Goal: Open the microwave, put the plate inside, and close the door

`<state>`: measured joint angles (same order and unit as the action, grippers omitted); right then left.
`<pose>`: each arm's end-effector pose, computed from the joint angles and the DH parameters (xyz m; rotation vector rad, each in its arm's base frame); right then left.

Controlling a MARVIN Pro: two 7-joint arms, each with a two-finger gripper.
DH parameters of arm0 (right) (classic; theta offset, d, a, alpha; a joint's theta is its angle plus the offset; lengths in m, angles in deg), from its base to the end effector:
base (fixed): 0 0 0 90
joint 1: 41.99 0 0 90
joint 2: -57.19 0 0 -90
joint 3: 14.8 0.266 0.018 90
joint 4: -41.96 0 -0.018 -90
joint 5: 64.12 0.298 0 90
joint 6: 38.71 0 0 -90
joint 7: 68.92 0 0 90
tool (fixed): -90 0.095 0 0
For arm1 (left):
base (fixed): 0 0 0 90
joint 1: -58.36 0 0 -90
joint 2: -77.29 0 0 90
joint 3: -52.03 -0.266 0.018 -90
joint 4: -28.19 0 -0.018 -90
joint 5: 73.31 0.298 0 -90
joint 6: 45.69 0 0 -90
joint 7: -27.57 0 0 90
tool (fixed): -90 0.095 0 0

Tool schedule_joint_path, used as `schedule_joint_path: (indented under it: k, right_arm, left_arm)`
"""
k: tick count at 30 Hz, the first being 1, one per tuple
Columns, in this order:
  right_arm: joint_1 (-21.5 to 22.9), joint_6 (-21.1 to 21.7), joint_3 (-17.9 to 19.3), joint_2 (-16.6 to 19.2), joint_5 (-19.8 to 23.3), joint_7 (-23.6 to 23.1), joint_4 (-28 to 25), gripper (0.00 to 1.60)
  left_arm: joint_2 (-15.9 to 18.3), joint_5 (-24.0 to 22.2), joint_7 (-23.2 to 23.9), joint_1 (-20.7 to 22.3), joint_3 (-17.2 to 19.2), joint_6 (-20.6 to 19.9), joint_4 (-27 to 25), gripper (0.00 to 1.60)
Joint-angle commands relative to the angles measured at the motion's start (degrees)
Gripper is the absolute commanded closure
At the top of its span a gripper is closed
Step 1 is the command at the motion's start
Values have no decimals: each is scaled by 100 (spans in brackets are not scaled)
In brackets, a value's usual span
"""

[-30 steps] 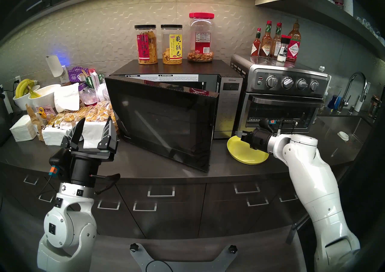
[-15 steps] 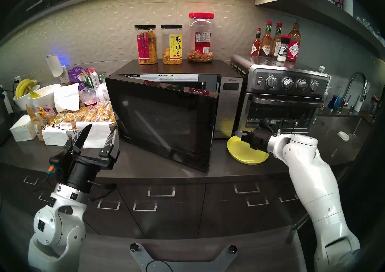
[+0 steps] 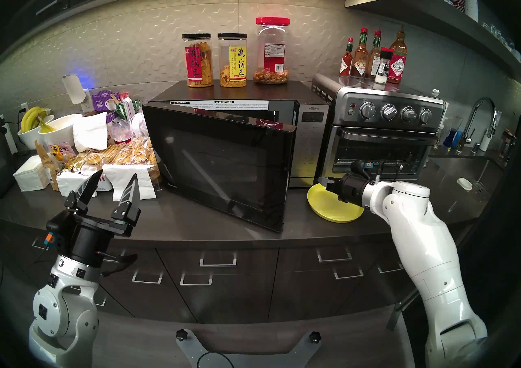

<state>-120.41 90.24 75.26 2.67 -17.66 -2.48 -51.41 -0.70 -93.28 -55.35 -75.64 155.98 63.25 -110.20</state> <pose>0.4292 -0.1050 -0.1775 -2.1635 -0.2574 -1.4263 0.2162 0.0548 -0.1453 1.6438 -0.1240 2.5757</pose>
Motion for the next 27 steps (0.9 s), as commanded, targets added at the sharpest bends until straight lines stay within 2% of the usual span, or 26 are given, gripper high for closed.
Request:
schedule_joint_path:
  k: [1, 12, 27]
  right_arm:
    - [78, -31, 30, -9, 13, -5, -68, 99]
    - [78, -28, 28, -7, 9, -15, -60, 99]
    - [80, -28, 29, -7, 4, -32, -53, 99]
  left_arm:
    - [11, -115, 237, -382, 395, 520, -162, 0]
    - [-85, -453, 507, -759, 1032, 965, -162, 0]
    - [-253, -967, 782, -1309, 1593, 989, -162, 0]
